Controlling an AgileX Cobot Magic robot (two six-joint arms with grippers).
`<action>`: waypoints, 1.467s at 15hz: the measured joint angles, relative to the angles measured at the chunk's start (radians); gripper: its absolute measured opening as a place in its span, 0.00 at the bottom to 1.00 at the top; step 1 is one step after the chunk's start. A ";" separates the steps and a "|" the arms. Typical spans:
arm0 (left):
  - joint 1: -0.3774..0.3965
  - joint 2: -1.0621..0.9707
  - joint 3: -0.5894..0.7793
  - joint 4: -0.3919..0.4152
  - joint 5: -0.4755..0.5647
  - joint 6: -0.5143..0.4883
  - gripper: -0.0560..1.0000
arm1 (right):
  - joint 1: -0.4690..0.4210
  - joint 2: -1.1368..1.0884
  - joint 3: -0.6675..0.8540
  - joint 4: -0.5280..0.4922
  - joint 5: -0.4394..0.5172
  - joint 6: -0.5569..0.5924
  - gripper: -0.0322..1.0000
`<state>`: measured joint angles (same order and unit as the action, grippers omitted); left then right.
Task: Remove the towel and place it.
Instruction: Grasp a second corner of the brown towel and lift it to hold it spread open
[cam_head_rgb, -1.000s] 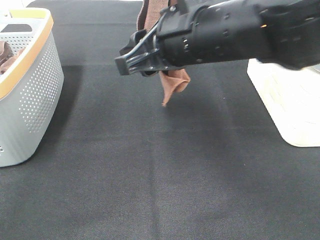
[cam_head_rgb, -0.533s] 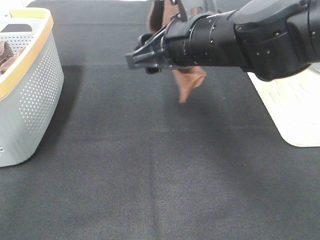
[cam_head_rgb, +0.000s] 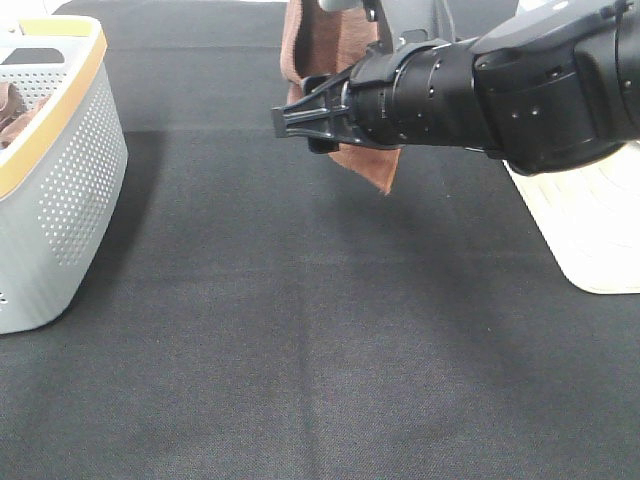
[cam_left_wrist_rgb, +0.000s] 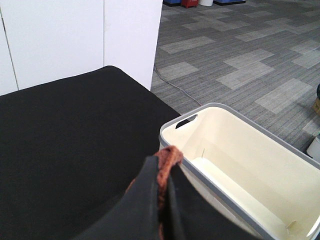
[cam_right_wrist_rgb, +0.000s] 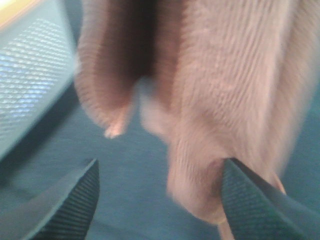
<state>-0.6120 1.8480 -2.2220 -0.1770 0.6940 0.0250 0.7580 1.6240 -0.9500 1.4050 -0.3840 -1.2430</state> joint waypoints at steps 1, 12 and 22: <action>0.000 0.000 0.000 -0.008 0.000 0.000 0.05 | 0.000 0.000 0.000 0.000 0.000 -0.003 0.67; 0.000 0.000 0.000 -0.035 0.019 0.000 0.05 | 0.000 0.000 0.000 0.082 -0.157 -0.142 0.47; 0.000 0.000 0.000 0.046 0.025 0.000 0.05 | 0.000 -0.001 0.000 0.162 -0.159 -0.274 0.03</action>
<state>-0.6120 1.8480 -2.2220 -0.1310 0.7190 0.0250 0.7580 1.6230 -0.9500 1.5670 -0.5430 -1.5170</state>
